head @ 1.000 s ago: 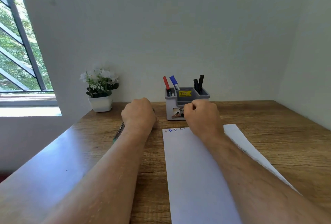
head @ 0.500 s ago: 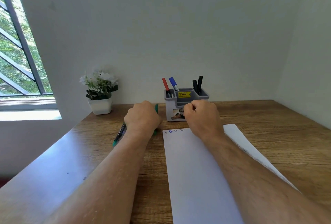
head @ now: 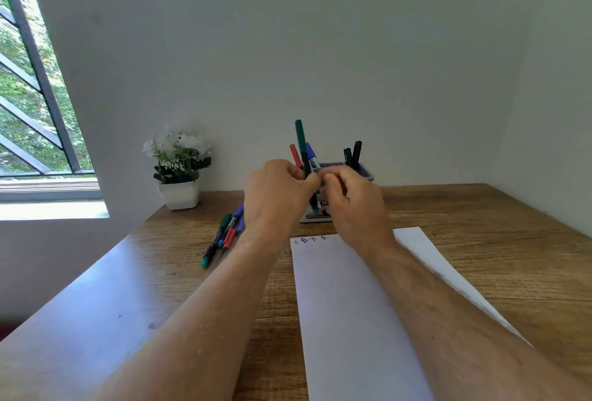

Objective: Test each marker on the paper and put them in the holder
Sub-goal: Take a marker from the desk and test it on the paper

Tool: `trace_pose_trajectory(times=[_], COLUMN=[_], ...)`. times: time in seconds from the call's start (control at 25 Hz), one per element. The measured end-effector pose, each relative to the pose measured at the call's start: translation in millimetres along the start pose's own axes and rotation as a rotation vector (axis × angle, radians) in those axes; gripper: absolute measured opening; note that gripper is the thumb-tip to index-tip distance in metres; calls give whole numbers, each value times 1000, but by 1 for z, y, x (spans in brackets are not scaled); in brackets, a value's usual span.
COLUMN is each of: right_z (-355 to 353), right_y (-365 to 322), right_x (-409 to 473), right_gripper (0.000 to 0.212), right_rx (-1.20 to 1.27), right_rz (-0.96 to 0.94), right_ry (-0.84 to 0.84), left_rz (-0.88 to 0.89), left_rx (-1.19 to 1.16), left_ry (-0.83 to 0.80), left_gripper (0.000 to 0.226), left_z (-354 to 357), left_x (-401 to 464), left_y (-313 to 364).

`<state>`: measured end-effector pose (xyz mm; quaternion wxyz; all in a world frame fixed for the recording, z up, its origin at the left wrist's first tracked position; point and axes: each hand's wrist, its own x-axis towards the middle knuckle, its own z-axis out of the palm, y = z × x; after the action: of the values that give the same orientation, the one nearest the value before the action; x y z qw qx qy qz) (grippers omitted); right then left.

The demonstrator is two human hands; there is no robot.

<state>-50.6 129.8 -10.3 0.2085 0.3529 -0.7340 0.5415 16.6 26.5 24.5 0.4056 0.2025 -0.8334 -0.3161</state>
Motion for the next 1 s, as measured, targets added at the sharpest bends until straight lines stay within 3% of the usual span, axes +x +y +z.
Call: trace_pose_trajectory(times=[0.24,0.36,0.48,0.6,0.72,0.84,1.0], right_z=[-8,-11,-9,-10,-12,-10,-13], right_y=[-5,-5,-6,-3,-1,-4,-4], right_x=[3,2,3,5,7,3,5], right_gripper=[28,25,23,14,20,22,25], right_rx=[402,482,504,427,257,132,27], right_rz=[205,274,294,265,167,80,43], right_ry=[-68,-106,-39,89,117,63,53], left_rz=[-3,-14,4,17,5,-121,-246], left_rx=[-154,-178,-202,-297,-473,-740,-893], left_ry=[-110,-158,-219,-159,-49,-104,-134], left_gripper=[15,8,10,10,15,18,14], left_z=[13,11,9,6,1,-2,-2], left_x=[-9,-10,-10,-7,-4,-1,2], left_y=[7,3,4,6,5,3,0])
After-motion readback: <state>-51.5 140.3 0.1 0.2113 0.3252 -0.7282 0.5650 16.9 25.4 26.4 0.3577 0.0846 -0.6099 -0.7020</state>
